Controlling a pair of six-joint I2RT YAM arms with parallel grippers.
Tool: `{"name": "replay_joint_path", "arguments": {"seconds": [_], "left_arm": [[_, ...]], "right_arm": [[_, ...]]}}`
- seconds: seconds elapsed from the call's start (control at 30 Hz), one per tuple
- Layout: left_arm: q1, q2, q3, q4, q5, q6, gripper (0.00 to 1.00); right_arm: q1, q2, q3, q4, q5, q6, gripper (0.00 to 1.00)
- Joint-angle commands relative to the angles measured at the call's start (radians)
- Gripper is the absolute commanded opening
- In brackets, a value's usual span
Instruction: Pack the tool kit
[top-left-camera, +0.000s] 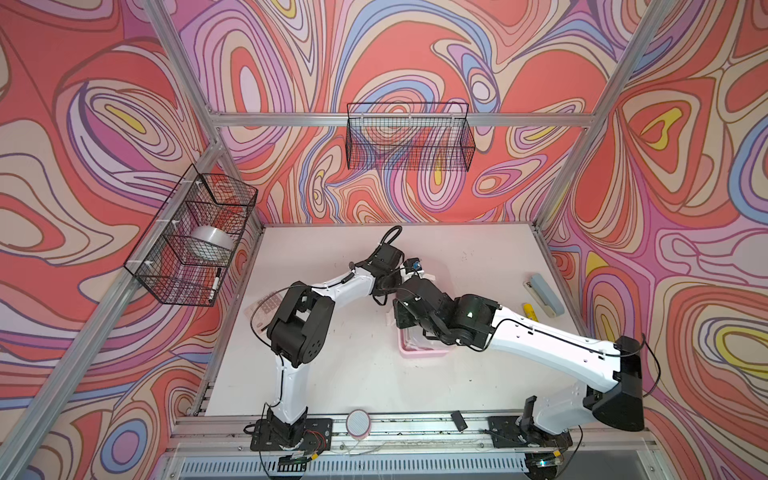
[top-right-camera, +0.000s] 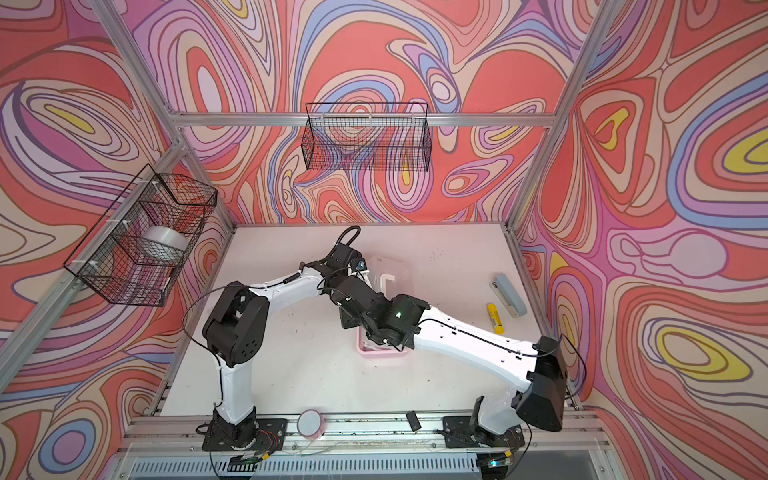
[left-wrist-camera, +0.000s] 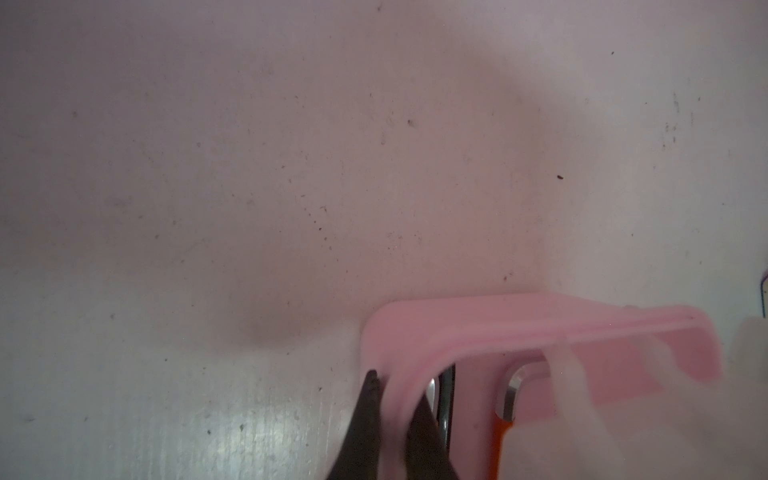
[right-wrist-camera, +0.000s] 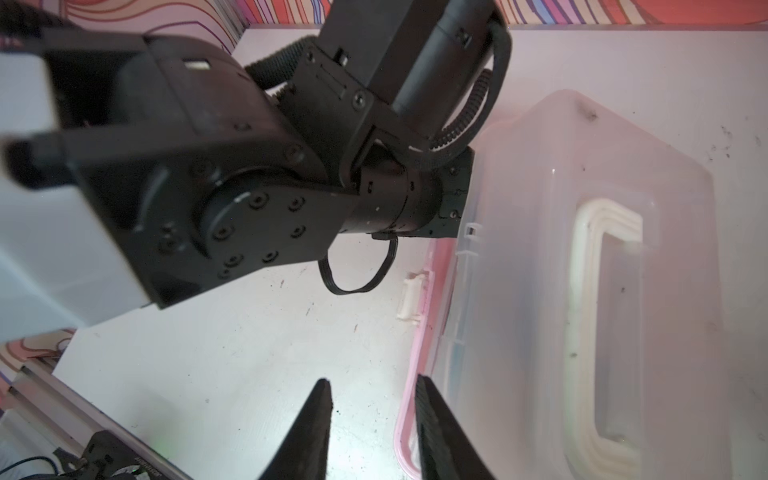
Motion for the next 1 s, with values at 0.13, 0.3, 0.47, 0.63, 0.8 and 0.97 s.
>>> {"name": "replay_joint_path", "arguments": {"seconds": [0.13,0.3,0.47,0.63,0.8,0.97], "left_arm": [[0.028,-0.100,-0.018,0.078,-0.024,-0.070,0.17],[0.050,-0.090,0.007,0.083,-0.027,-0.062,0.25],[0.068,-0.046,0.080,0.053,-0.016,-0.054,0.31],[0.076,-0.052,0.075,0.053,-0.026,-0.058,0.38],[0.103,-0.081,0.062,0.054,-0.032,-0.043,0.42],[0.109,-0.178,-0.024,0.057,-0.074,0.051,0.65]], "right_arm": [[-0.011,-0.139,-0.055,-0.030,0.073,0.010,0.40],[-0.036,-0.176,-0.091,-0.048,0.081,0.011,0.41],[-0.058,-0.172,-0.123,-0.032,0.060,0.010,0.41],[-0.100,-0.175,-0.154,-0.011,0.018,0.010,0.41],[-0.120,-0.160,-0.152,-0.002,-0.015,0.000,0.41],[-0.153,-0.132,-0.176,0.012,-0.090,0.022,0.42]]}}
